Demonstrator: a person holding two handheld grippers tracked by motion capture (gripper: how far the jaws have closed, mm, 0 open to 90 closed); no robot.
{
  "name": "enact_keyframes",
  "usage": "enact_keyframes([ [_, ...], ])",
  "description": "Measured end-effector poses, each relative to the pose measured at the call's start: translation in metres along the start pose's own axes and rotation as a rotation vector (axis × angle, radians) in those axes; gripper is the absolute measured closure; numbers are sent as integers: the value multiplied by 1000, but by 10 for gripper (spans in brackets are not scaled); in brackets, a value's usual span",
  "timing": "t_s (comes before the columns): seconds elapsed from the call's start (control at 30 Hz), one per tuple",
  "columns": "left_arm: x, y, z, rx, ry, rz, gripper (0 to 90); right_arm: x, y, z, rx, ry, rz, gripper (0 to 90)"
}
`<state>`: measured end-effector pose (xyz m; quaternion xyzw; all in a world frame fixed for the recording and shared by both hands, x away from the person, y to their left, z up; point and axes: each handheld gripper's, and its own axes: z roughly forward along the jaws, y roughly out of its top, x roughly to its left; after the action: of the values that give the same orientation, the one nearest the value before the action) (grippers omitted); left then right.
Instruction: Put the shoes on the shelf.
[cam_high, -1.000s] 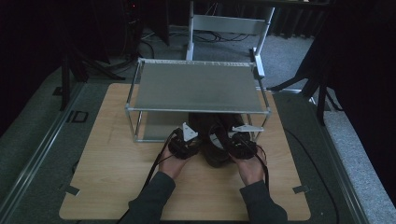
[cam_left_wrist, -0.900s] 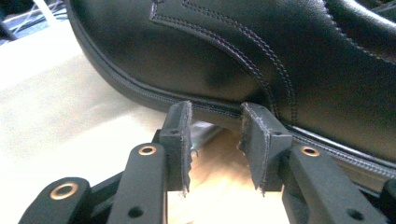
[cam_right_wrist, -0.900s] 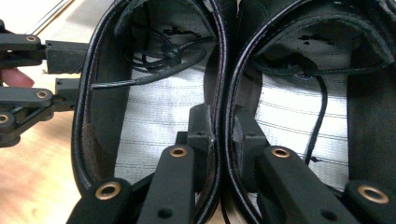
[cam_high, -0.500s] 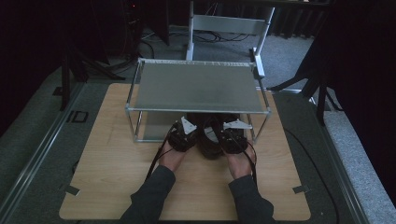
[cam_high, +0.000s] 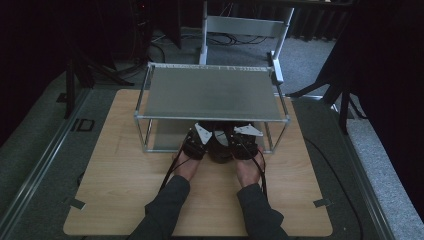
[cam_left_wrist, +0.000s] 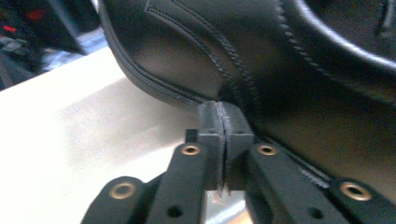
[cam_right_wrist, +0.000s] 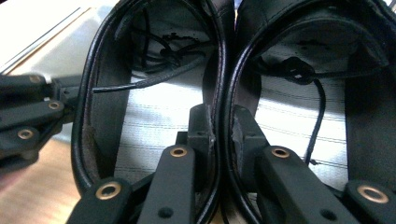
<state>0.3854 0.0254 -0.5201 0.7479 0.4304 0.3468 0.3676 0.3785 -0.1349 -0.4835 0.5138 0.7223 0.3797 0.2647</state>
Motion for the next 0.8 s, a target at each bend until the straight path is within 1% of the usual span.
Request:
enact_keyframes([
  [0.07, -2, 0, 4, -10, 25, -33, 898, 0, 0, 3, -11, -5, 8, 803],
  [0.1, -2, 0, 4, -10, 25, -33, 899, 0, 0, 3, -11, -5, 8, 803],
  [0.13, -3, 1, 7, -11, 33, -43, 900, -1, -1, 5, -18, -12, 16, 803],
  [0.17, -4, 2, 8, -11, 39, -39, 900, -1, -1, 7, -26, -19, 24, 803],
  [0.2, -5, 3, 11, -14, 58, -34, 900, -1, -2, 9, -38, -25, 33, 803],
  [0.23, -5, 3, 11, -14, 58, -34, 900, -1, -2, 9, -38, -25, 33, 803],
  [0.27, -9, 2, 14, -17, 98, -23, 900, -1, -3, 12, -47, -27, 39, 803],
  [0.3, -9, 2, 14, -17, 98, -23, 900, -1, -3, 12, -47, -27, 39, 803],
  [0.33, -13, 1, 17, -25, 145, -16, 900, 1, -3, 14, -58, -35, 30, 803],
  [0.37, -13, 1, 17, -25, 145, -16, 900, 1, -3, 14, -58, -35, 30, 803],
  [0.4, -14, 0, 20, -29, 162, -30, 900, 4, -4, 16, -71, -50, 23, 803],
  [0.43, -14, 0, 20, -29, 162, -30, 900, 4, -4, 16, -71, -50, 23, 803],
  [0.53, -15, 0, 25, -40, 190, -38, 900, 7, -7, 21, -92, -68, 50, 803],
  [0.57, -15, 0, 25, -40, 190, -38, 900, 8, -7, 22, -97, -71, 56, 803],
  [0.6, -16, 0, 26, -50, 210, -31, 900, 9, -8, 23, -104, -77, 61, 803],
  [0.63, -16, 0, 26, -50, 210, -31, 900, 9, -8, 23, -104, -77, 61, 803],
  [0.67, -18, 0, 28, -65, 236, -16, 900, 11, -8, 23, -115, -88, 68, 803],
  [0.7, -18, 0, 28, -65, 236, -16, 900, 11, -8, 23, -115, -88, 68, 803],
  [0.73, -19, 0, 30, -69, 245, -18, 900, 14, -8, 23, -121, -108, 72, 803],
  [0.77, -19, 0, 30, -69, 245, -18, 900, 14, -8, 23, -121, -108, 72, 803],
  [0.8, -18, 0, 31, -75, 242, -22, 900, 15, -7, 24, -125, -119, 72, 803],
])
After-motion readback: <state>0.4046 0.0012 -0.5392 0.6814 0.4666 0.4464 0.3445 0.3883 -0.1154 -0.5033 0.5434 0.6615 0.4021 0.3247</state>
